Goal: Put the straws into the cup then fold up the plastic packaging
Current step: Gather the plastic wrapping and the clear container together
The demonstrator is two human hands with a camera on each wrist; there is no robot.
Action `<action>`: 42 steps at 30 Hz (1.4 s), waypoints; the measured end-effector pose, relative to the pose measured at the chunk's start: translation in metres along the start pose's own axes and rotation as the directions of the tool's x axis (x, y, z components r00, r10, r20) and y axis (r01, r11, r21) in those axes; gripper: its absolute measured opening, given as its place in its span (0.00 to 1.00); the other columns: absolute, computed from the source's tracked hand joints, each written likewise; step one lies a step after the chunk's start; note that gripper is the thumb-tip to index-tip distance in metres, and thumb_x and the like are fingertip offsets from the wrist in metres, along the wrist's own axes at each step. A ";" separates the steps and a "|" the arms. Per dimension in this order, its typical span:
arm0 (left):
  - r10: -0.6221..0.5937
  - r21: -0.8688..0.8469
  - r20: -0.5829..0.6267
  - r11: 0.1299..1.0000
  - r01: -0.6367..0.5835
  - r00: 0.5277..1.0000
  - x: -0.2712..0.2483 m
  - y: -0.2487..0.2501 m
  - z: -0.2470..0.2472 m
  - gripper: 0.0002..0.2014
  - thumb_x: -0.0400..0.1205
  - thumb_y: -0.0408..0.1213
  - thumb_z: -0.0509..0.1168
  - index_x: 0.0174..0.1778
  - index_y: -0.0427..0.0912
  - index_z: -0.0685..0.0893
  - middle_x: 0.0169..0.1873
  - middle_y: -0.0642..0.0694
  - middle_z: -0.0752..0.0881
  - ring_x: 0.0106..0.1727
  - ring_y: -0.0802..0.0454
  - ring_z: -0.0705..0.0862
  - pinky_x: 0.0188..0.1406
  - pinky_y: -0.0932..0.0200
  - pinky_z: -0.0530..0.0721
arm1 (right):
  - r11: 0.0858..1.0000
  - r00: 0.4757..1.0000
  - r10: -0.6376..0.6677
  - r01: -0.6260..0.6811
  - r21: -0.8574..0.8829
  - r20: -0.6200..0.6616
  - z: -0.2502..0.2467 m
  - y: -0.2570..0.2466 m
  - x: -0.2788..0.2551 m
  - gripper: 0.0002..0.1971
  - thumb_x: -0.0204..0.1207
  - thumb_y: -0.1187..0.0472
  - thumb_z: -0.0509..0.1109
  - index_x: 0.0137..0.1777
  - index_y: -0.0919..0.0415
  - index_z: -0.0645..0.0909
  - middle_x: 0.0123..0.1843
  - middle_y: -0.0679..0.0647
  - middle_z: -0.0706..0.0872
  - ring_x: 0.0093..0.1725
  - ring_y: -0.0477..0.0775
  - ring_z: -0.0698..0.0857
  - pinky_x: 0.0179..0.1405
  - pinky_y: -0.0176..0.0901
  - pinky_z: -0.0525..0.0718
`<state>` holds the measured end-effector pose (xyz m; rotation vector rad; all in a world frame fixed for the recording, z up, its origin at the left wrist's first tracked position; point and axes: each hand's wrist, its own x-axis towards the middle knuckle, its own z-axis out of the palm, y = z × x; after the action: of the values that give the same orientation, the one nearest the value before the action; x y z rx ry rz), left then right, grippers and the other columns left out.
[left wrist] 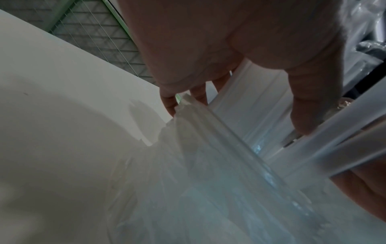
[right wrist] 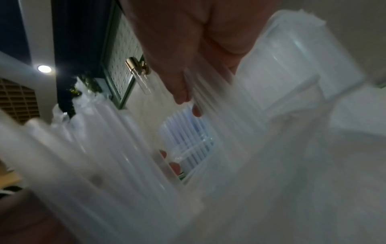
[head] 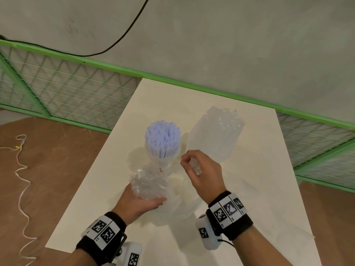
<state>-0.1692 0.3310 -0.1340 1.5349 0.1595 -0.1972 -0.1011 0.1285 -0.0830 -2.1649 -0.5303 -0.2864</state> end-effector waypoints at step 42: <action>-0.142 0.037 -0.019 0.989 0.143 0.990 -0.003 0.011 -0.001 0.33 0.52 0.49 0.84 0.55 0.54 0.87 0.51 0.54 0.92 0.53 0.58 0.90 0.56 0.55 0.84 | 0.816 0.928 0.132 0.097 -0.570 0.347 -0.095 0.065 0.084 0.36 0.78 0.28 0.43 0.84 0.40 0.59 0.86 0.37 0.58 0.87 0.46 0.45 0.82 0.56 0.45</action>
<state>-0.1699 0.3321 -0.1231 1.5642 0.2801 -0.3027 0.0024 0.0403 -0.0395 -2.8540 -0.7009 -0.0108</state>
